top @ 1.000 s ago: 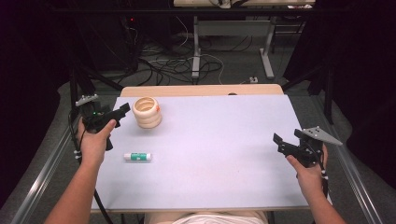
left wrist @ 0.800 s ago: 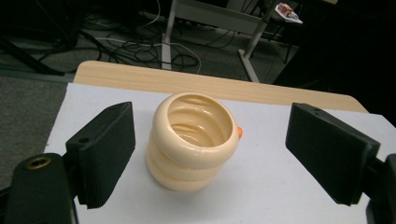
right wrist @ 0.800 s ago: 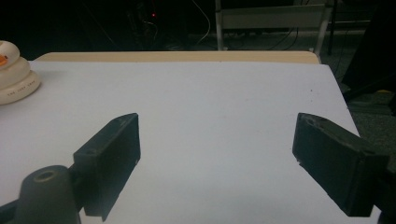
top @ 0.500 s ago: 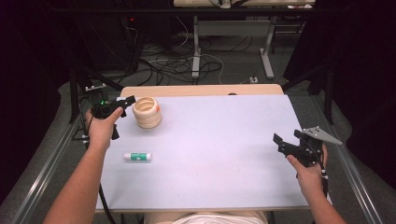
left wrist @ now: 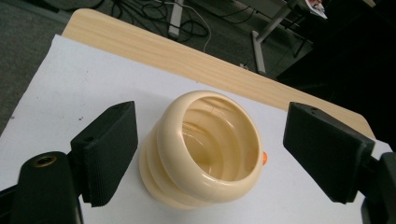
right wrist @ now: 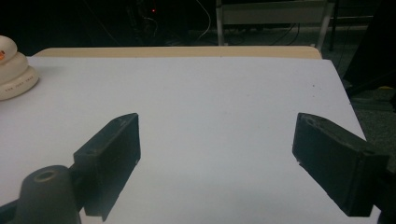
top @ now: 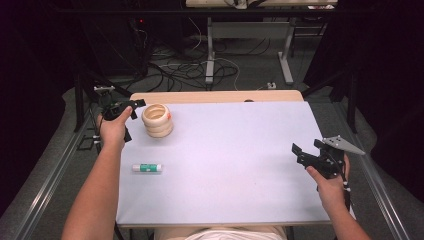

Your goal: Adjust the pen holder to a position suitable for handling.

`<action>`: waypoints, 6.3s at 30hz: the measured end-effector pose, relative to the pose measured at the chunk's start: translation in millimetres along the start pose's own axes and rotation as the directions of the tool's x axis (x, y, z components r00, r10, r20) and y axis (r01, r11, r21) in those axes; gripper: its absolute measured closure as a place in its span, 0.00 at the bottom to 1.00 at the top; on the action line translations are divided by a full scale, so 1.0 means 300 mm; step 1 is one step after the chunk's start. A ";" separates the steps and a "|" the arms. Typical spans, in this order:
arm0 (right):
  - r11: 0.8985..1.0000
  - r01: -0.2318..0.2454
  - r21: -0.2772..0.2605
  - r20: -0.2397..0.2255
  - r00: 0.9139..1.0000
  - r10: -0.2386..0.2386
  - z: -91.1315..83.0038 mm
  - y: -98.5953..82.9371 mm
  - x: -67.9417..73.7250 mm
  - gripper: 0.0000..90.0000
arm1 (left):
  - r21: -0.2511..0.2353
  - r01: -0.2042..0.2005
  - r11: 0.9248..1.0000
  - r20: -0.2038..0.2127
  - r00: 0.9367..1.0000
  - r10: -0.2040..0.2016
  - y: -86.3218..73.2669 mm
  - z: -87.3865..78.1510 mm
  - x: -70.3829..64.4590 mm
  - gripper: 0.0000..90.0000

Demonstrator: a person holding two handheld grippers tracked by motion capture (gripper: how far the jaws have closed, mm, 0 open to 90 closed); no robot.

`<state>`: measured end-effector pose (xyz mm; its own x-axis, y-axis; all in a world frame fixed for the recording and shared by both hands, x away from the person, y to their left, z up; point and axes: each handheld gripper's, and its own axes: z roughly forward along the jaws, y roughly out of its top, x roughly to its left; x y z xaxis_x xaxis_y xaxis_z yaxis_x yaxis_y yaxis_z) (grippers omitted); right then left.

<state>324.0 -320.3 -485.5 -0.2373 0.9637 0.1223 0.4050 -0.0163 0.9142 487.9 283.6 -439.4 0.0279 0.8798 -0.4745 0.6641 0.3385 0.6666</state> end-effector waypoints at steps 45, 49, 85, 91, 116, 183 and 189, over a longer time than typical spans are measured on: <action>1.000 -0.002 -0.013 -0.025 1.000 0.001 0.028 -0.013 0.011 0.17 | 0.248 0.315 0.916 -0.100 0.949 -0.300 -0.039 0.176 0.043 0.51; 1.000 0.002 0.017 -0.034 0.999 -0.001 0.021 -0.010 0.009 0.17 | 0.255 0.336 0.906 -0.110 0.942 -0.318 -0.039 0.174 0.048 0.57; 0.999 0.013 0.031 -0.042 0.999 -0.011 0.023 -0.011 0.015 0.17 | 0.303 0.412 0.859 -0.052 0.907 -0.417 -0.035 0.152 0.053 0.71; 1.000 0.010 0.028 -0.046 0.999 -0.008 0.026 -0.012 0.014 0.17 | 0.352 0.382 0.854 -0.032 0.917 -0.397 -0.042 0.154 0.020 0.71; 0.999 0.006 0.034 -0.039 0.999 -0.005 0.024 -0.010 0.018 0.17 | 0.518 0.125 0.846 0.101 0.973 -0.206 -0.174 0.172 -0.297 0.71; 0.999 0.015 0.028 -0.039 0.999 -0.014 0.024 -0.011 0.020 0.17 | 0.259 -0.228 0.939 0.269 0.950 0.157 -0.232 0.093 -0.416 0.42; 0.999 0.014 0.038 -0.039 0.999 -0.012 0.022 -0.011 0.018 0.17 | 0.182 -0.306 0.935 0.290 0.925 0.246 -0.218 0.049 -0.384 0.34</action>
<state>327.2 -313.2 -490.4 -0.2769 0.9526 0.1262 0.4348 0.0071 0.9005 452.1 155.2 -436.9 0.4058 0.8001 -0.4418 0.7484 -0.0134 0.6631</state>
